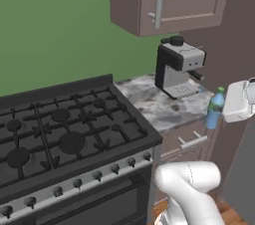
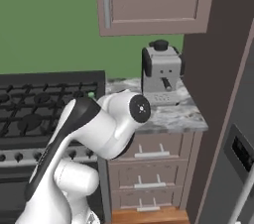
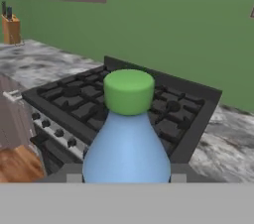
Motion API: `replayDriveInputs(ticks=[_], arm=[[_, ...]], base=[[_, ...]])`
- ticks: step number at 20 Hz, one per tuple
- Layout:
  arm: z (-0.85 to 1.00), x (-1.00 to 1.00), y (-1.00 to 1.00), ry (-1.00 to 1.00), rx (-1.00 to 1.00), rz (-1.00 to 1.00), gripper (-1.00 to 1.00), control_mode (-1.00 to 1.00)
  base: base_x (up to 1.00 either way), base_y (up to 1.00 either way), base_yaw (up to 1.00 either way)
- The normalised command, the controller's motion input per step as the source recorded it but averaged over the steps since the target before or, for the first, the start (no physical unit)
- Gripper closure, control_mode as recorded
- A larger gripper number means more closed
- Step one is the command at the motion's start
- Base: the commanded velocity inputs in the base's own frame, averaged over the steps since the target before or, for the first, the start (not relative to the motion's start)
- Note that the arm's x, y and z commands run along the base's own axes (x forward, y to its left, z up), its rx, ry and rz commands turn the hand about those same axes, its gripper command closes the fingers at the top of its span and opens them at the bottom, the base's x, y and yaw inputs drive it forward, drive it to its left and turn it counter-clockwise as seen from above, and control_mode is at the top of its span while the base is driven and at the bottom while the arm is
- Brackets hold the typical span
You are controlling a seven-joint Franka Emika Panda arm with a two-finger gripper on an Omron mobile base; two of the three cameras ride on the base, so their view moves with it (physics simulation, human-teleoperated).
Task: Take the bottled waters from the counter and place them in the freezer to freeze. Close the freezer door after placing the bottles.
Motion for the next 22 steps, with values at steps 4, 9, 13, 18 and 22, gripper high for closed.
replayDriveInputs(ticks=[4,9,13,18,22], arm=[[0.00,0.00,0.00,0.00,0.00,0.00,1.00,1.00],[0.00,0.00,0.00,0.00,0.00,0.00,1.00,1.00],[0.00,0.00,0.00,0.00,0.00,0.00,1.00,1.00],[0.00,0.00,0.00,0.00,0.00,0.00,1.00,1.00],[0.00,0.00,0.00,0.00,0.00,0.00,1.00,1.00]], base=[[-0.99,-0.53,-0.17],[-0.75,-0.80,-0.34],[-0.16,-0.83,-0.38],[-0.01,-0.89,-0.29],[0.49,-0.96,-0.09]])
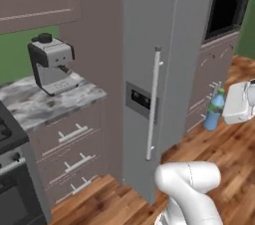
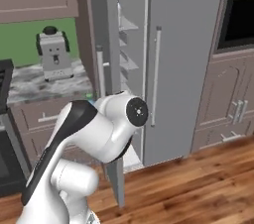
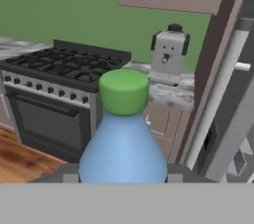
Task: Take the bottled waters from the counter and place them in the freezer to freeze. Close the freezer door after placing the bottles.
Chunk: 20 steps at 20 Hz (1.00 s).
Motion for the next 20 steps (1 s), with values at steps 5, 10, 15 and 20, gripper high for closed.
replayDriveInputs(ticks=[5,10,15,20], arm=[[0.00,0.00,0.00,0.00,0.00,0.00,1.00,1.00],[0.00,0.00,0.00,0.00,0.00,0.00,1.00,1.00],[0.00,0.00,0.00,0.00,0.00,0.00,1.00,1.00],[0.00,0.00,0.00,0.00,0.00,0.00,1.00,1.00]], base=[[0.47,-0.92,0.01],[0.34,-1.00,0.26],[0.32,-0.95,0.47],[0.41,-0.86,0.57]])
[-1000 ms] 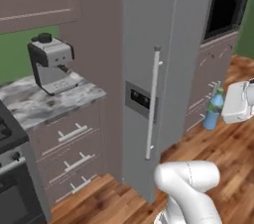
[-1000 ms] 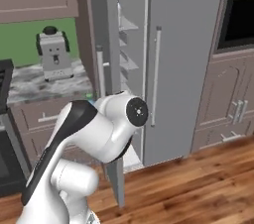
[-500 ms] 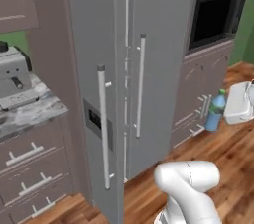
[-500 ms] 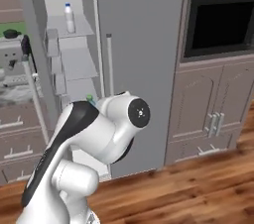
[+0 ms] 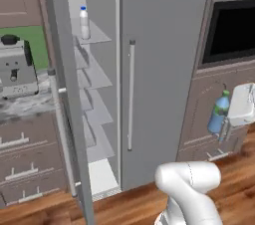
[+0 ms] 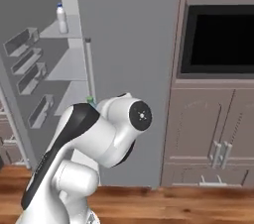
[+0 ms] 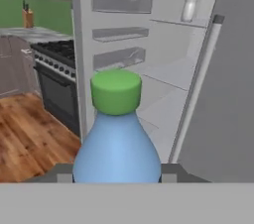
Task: Take the bottled waters from the counter and place them in the freezer to freeze. Close the freezer door after placing the bottles.
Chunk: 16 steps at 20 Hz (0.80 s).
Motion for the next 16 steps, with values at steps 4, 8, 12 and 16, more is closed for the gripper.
replayDriveInputs(ticks=[4,8,12,16], arm=[[0.00,0.00,0.00,0.00,0.00,0.00,1.00,1.00],[0.00,0.00,0.00,0.00,0.00,0.00,1.00,1.00],[0.00,0.00,0.00,0.00,0.00,0.00,1.00,1.00],[0.00,0.00,0.00,0.00,0.00,0.00,1.00,1.00]], base=[[0.34,-0.48,0.61],[0.27,-0.13,0.56],[0.32,-0.13,0.48],[0.32,-0.26,0.21]])
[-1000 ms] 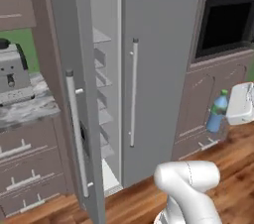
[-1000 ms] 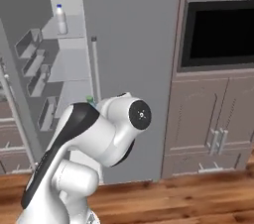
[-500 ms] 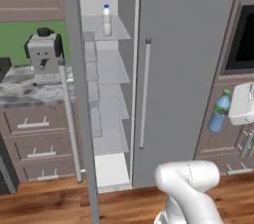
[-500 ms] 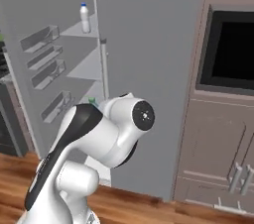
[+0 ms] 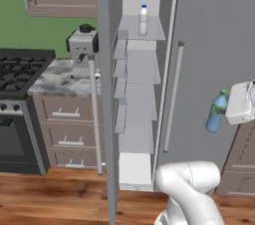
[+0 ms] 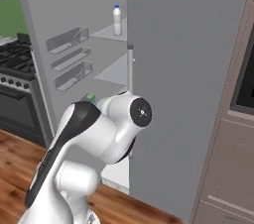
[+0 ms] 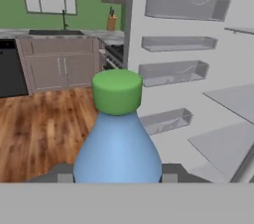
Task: Take the bottled waters from the counter and place them in the freezer to freeze. Close the freezer door after placing the bottles.
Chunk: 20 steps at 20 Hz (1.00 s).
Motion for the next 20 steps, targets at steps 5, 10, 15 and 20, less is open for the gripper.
replayDriveInputs(ticks=[5,10,15,20], arm=[[0.00,0.00,0.00,0.00,0.00,0.00,1.00,1.00],[0.00,0.00,0.00,0.00,0.00,0.00,1.00,1.00],[0.00,0.00,0.00,0.00,0.00,0.00,1.00,1.00],[0.00,0.00,0.00,0.00,0.00,0.00,1.00,1.00]], base=[[0.20,0.00,0.00],[0.53,0.00,0.00],[0.48,-0.01,-0.01],[0.42,0.00,-0.01]])
